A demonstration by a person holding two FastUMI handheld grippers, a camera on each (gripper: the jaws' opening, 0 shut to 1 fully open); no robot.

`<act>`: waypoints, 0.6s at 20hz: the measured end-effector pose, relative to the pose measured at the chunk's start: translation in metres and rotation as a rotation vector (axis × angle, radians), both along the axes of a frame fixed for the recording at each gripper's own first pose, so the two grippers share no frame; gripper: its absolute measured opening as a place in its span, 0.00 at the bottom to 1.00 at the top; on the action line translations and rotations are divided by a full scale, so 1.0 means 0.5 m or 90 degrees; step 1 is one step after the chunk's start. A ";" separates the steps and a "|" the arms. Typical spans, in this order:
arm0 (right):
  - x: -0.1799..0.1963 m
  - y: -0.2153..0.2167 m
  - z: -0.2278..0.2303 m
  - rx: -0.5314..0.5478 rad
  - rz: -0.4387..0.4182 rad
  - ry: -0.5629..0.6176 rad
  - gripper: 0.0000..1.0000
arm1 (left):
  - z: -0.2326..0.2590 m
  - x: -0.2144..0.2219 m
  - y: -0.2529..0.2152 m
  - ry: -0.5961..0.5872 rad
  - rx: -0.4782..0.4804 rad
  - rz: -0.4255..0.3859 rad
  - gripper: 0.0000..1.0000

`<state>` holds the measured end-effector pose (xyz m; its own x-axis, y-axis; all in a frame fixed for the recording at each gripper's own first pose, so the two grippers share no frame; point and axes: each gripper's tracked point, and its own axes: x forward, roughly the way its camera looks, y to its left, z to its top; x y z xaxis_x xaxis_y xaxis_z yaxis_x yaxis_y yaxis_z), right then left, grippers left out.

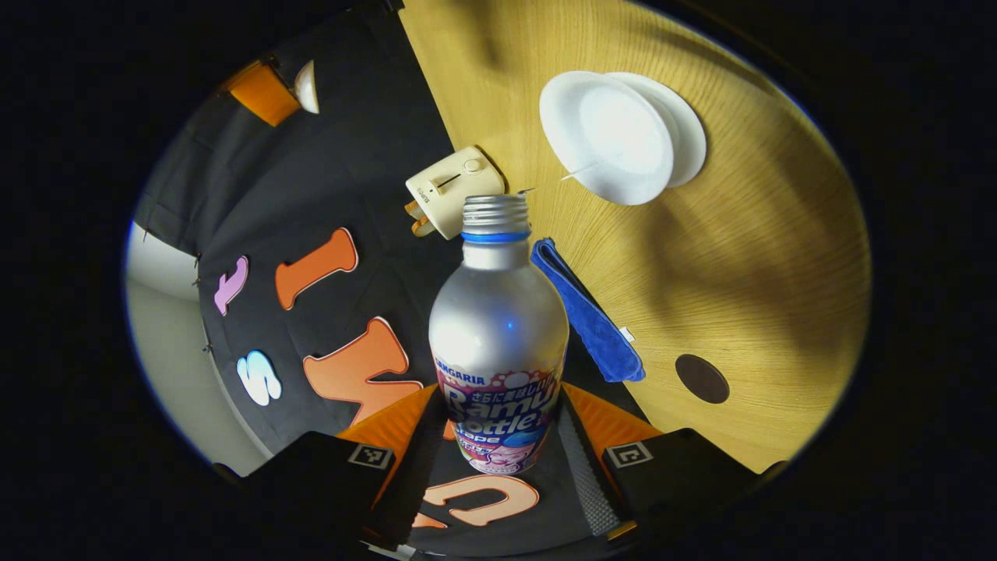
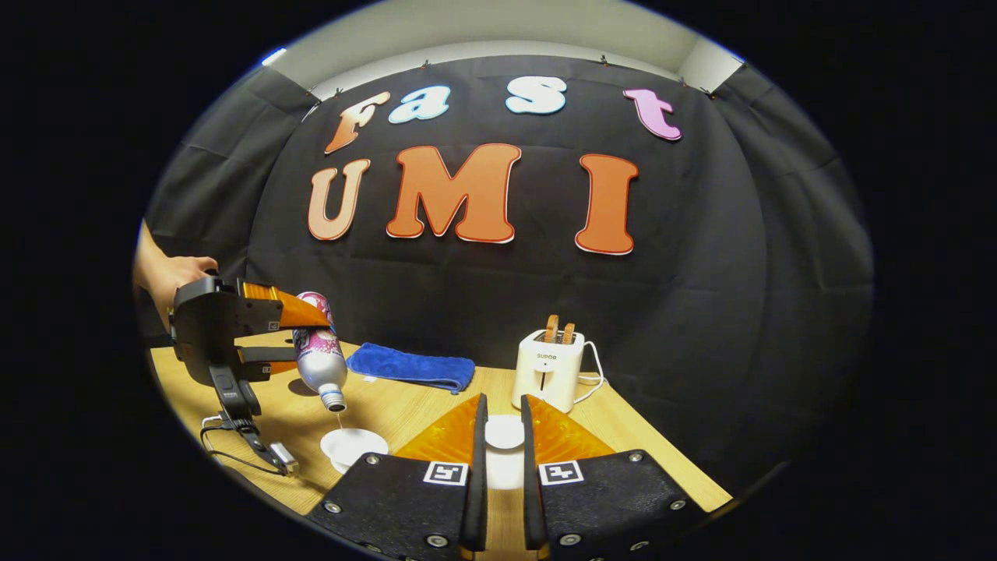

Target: Open the teacup lid with one hand, grasp the water bottle and pour water into the teacup with the other hand; after pouring, place the water bottle on the coaster and then close the teacup lid.

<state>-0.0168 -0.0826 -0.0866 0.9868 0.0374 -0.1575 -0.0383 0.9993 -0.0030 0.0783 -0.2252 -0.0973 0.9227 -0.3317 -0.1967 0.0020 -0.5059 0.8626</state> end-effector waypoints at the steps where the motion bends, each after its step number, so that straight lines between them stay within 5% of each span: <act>1: 0.001 0.003 0.000 0.002 0.002 0.001 0.19 | 0.003 0.001 -0.001 0.000 -0.012 0.000 0.84; 6: 0.006 0.017 0.004 0.011 0.007 0.000 0.19 | 0.015 0.006 0.034 0.026 -0.106 0.038 0.83; 12: 0.017 0.047 0.020 0.017 0.014 -0.011 0.19 | 0.058 0.001 0.079 0.012 -0.297 0.073 0.84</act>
<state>-0.0082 -0.0590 -0.0763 0.9882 0.0634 -0.1395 -0.0609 0.9979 0.0222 0.0790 -0.1855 -0.0685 0.9563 -0.2842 -0.0681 0.0530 -0.0604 0.9968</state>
